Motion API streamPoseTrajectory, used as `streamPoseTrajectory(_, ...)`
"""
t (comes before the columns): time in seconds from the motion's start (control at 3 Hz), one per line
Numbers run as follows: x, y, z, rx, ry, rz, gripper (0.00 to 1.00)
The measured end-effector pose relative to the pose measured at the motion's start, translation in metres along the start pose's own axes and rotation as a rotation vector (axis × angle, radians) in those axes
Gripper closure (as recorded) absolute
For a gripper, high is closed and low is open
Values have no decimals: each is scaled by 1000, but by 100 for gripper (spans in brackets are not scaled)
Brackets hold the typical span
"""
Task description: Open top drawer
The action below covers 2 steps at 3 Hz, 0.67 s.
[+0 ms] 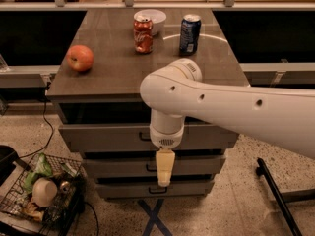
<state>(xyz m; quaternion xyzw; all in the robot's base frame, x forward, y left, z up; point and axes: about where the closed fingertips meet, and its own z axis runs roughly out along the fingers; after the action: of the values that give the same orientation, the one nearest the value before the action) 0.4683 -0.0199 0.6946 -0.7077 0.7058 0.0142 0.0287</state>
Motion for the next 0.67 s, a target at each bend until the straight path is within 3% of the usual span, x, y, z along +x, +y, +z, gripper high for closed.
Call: streamPoseTrajectory(0.67, -10, -7, 29, -55, -31, -20, 0)
